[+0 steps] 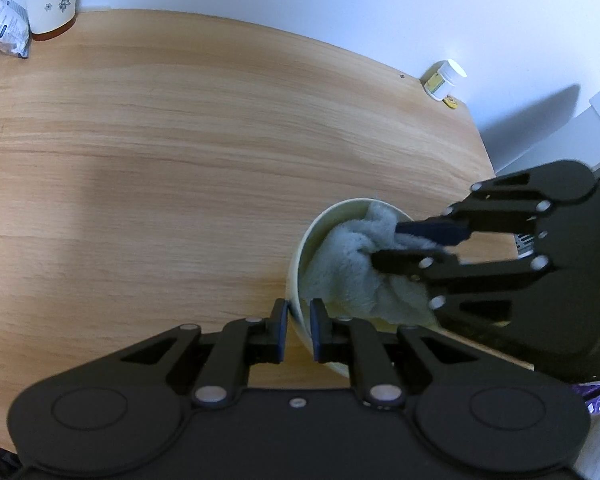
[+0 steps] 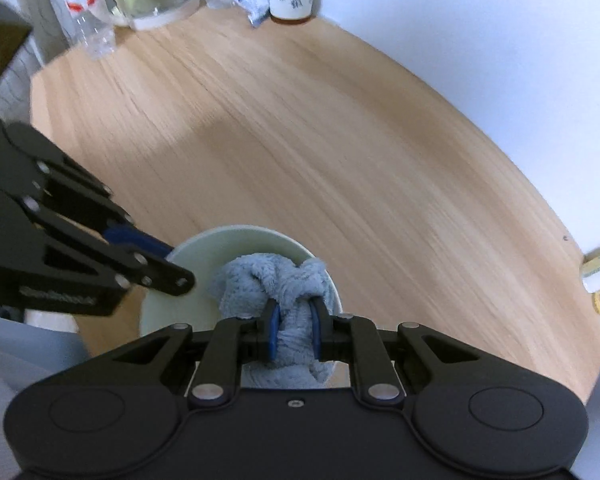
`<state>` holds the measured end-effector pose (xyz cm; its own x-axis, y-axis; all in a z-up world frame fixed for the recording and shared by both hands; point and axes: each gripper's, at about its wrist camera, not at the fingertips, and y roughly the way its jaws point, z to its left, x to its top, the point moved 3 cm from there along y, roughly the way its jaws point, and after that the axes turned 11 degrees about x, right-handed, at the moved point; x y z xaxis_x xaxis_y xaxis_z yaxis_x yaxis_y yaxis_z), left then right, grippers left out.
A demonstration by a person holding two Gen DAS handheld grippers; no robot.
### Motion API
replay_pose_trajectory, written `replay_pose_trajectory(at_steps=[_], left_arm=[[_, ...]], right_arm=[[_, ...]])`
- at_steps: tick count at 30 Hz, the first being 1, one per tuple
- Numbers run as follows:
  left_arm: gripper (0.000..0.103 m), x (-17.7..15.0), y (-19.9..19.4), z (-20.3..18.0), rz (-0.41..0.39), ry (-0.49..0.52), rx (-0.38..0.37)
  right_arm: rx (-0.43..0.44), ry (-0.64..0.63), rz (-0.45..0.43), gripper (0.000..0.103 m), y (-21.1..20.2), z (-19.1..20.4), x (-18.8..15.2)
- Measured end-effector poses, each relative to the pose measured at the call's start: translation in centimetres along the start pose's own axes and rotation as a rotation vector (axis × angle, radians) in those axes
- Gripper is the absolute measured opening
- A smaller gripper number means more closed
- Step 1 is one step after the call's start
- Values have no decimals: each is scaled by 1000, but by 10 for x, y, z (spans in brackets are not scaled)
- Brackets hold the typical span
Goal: Clean bowl
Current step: 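Wipe the towel over the bowl's rim and inside with the right gripper while the left holds the rim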
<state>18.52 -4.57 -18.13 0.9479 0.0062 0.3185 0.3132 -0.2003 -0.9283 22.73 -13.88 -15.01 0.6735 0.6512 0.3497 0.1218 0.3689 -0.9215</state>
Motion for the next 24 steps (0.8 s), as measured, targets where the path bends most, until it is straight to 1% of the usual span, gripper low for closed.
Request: replay_pose_trajectory(at_steps=[2, 5, 6, 7, 8, 11, 14, 16, 18, 20, 22, 24], left_arm=[[11, -1, 0, 0, -1, 5, 1], [11, -3, -1, 1, -2, 5, -2], [11, 0, 0, 4, 0, 12, -6], [11, 14, 3, 12, 9, 46, -14], [11, 14, 3, 12, 8, 47, -14], [12, 15, 4, 10, 4, 49, -11], [11, 14, 4, 11, 2, 48, -8], [11, 14, 5, 11, 1, 53, -5], [11, 12, 3, 11, 0, 56, -3], [11, 14, 5, 10, -1, 53, -2], [11, 13, 5, 10, -2, 47, -5], [11, 13, 6, 10, -3, 41, -7]], right_arm=[[-5, 11, 13, 17, 7, -1, 1], [20, 58, 24, 16, 13, -7, 1], [32, 75, 27, 16, 14, -9, 1], [47, 94, 31, 17, 15, -11, 1], [55, 103, 32, 17, 16, -12, 1], [119, 166, 34, 19, 19, -18, 0], [208, 239, 30, 19, 18, -22, -2], [230, 259, 13, 19, 8, -25, -2], [179, 210, -7, 19, -5, -21, 2], [156, 179, -9, 19, -14, -18, 4], [138, 153, 10, 19, -26, -16, 6], [132, 131, 51, 19, -25, -17, 8]])
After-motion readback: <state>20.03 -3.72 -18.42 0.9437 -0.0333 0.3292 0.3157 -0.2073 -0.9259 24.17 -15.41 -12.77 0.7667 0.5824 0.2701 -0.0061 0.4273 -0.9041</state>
